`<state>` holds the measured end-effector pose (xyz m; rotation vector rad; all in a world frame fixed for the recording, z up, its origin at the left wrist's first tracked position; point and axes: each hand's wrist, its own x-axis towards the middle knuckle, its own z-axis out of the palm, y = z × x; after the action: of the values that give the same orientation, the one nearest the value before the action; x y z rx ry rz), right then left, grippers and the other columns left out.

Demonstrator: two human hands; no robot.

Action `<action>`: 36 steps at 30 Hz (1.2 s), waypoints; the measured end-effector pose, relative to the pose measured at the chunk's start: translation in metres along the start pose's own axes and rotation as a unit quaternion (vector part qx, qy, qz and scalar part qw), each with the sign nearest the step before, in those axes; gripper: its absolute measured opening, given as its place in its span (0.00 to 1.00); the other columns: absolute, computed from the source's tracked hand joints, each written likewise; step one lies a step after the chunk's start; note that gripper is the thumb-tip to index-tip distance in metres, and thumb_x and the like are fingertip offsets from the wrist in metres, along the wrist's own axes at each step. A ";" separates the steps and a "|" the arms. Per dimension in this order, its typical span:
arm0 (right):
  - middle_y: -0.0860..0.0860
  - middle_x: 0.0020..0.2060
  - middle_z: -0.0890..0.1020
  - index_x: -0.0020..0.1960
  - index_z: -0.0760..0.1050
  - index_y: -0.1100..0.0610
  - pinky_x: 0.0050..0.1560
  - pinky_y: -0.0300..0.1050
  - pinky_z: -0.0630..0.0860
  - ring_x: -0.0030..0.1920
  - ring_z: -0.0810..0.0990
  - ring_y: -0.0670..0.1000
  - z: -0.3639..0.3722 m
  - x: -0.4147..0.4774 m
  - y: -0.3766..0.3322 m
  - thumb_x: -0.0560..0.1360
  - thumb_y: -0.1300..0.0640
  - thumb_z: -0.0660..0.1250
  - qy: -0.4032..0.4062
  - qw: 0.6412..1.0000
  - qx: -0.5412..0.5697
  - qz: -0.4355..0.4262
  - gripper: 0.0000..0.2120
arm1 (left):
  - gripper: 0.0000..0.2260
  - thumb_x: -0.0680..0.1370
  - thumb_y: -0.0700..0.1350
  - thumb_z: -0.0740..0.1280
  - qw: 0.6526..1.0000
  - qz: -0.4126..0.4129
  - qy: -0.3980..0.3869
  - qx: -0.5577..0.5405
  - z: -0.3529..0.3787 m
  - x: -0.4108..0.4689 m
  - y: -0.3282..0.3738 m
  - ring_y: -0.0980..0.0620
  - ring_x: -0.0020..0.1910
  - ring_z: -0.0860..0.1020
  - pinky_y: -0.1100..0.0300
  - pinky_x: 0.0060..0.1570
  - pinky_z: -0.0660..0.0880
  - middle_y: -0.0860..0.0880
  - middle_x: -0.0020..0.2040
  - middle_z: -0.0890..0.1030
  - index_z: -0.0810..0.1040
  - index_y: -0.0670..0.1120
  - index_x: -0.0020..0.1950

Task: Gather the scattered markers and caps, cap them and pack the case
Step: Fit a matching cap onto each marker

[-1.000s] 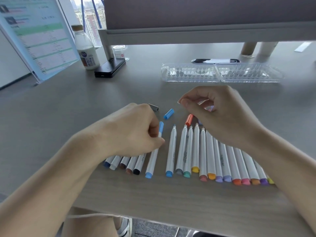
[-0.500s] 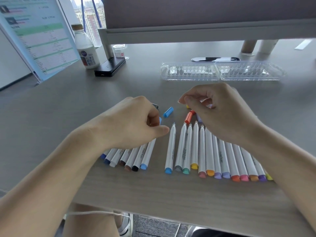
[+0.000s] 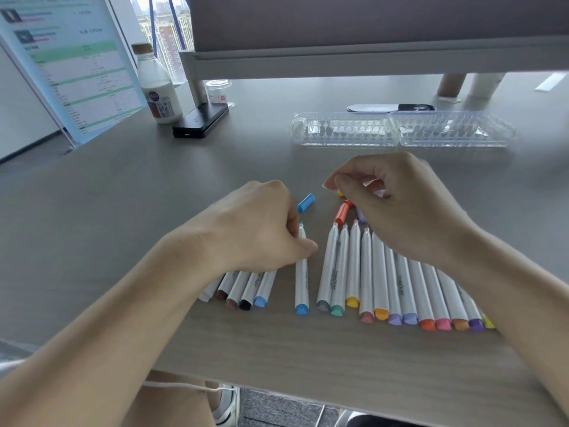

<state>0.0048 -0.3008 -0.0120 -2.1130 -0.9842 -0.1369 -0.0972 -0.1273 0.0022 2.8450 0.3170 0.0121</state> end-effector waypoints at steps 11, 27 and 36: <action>0.26 0.30 0.77 0.50 0.85 0.44 0.40 0.34 0.71 0.37 0.78 0.33 0.001 0.001 0.007 0.82 0.51 0.65 -0.017 1.000 -0.008 0.011 0.10 | 0.18 0.75 0.54 0.71 0.993 -0.021 0.012 -0.117 -0.018 0.002 -0.011 0.51 0.26 0.65 0.59 0.30 0.66 0.49 0.26 0.70 0.82 0.40 0.36; 0.38 0.52 0.82 0.56 0.81 0.37 0.52 0.47 0.77 0.51 0.81 0.44 0.000 0.017 -0.009 0.77 0.47 0.70 -0.113 0.989 -0.088 0.023 0.09 | 0.09 0.75 0.44 0.68 0.832 0.080 0.042 -0.547 -0.014 0.029 -0.068 0.49 0.35 0.79 0.54 0.43 0.76 0.47 0.34 0.82 0.84 0.46 0.36; 0.45 0.60 0.80 0.59 0.81 0.44 0.53 0.40 0.64 0.59 0.75 0.46 0.027 0.046 -0.015 0.79 0.52 0.69 -0.187 0.964 -0.191 0.007 0.09 | 0.07 0.76 0.43 0.68 0.848 0.072 0.086 -0.518 -0.008 0.027 -0.069 0.45 0.43 0.80 0.56 0.43 0.76 0.43 0.40 0.84 0.84 0.40 0.45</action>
<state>0.0207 -0.2487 -0.0036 -2.5606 -1.2408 0.0922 -0.0860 -0.0551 -0.0095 1.7713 0.0723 0.3573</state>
